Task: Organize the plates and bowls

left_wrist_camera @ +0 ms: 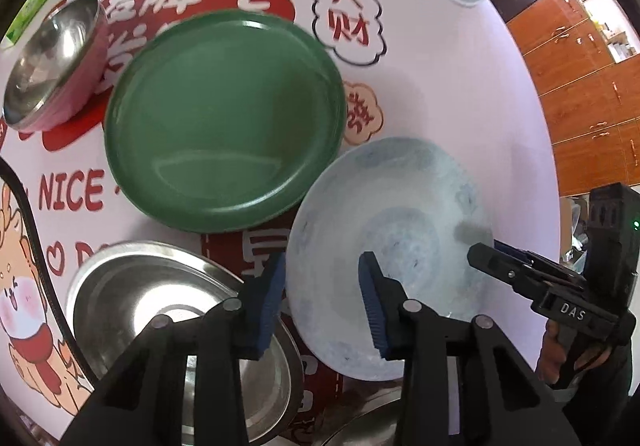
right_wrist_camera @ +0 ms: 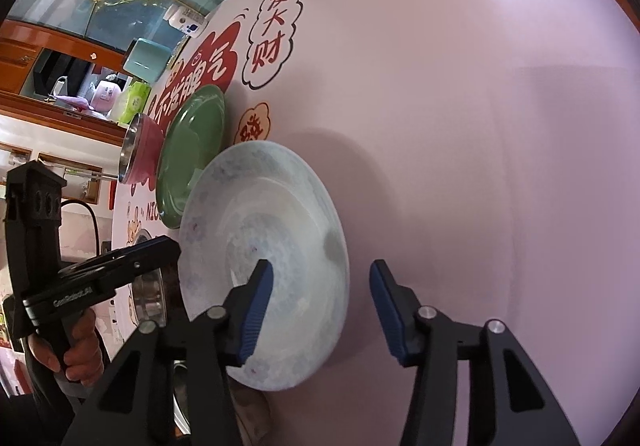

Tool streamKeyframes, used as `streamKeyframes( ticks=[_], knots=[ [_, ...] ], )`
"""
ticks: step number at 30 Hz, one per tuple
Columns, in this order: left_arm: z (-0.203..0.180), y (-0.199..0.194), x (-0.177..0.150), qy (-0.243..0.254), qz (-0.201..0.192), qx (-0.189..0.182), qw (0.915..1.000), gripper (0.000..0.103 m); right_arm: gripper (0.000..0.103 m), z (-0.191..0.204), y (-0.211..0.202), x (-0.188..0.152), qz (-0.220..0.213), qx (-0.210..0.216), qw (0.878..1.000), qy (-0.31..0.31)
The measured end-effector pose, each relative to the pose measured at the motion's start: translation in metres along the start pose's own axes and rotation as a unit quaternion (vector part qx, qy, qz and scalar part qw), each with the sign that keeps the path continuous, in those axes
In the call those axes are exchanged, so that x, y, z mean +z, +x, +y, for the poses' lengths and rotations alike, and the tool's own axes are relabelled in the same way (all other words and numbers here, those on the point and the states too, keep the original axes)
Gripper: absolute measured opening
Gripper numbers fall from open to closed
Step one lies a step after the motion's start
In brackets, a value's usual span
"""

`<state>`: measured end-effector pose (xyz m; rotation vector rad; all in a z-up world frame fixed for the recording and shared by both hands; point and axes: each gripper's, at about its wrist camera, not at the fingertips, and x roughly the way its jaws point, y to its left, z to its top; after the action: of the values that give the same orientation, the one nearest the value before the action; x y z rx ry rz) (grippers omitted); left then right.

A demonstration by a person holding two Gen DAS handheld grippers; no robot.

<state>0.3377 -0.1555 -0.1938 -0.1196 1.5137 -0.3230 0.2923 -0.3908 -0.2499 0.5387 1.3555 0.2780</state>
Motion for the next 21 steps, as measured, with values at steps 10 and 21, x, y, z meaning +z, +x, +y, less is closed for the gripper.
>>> streamKeyframes(
  ticks=[10, 21],
  knots=[
    [-0.002, 0.003, 0.005, 0.014, 0.010, 0.016, 0.9997, 0.034, 0.029, -0.005, 0.007, -0.016, 0.016, 0.002, 1.000, 0.013],
    [-0.005, 0.025, 0.017, 0.006, 0.059, 0.035, 0.9976, 0.024, 0.028, 0.000, 0.012, -0.024, 0.026, 0.016, 0.999, 0.019]
  ],
)
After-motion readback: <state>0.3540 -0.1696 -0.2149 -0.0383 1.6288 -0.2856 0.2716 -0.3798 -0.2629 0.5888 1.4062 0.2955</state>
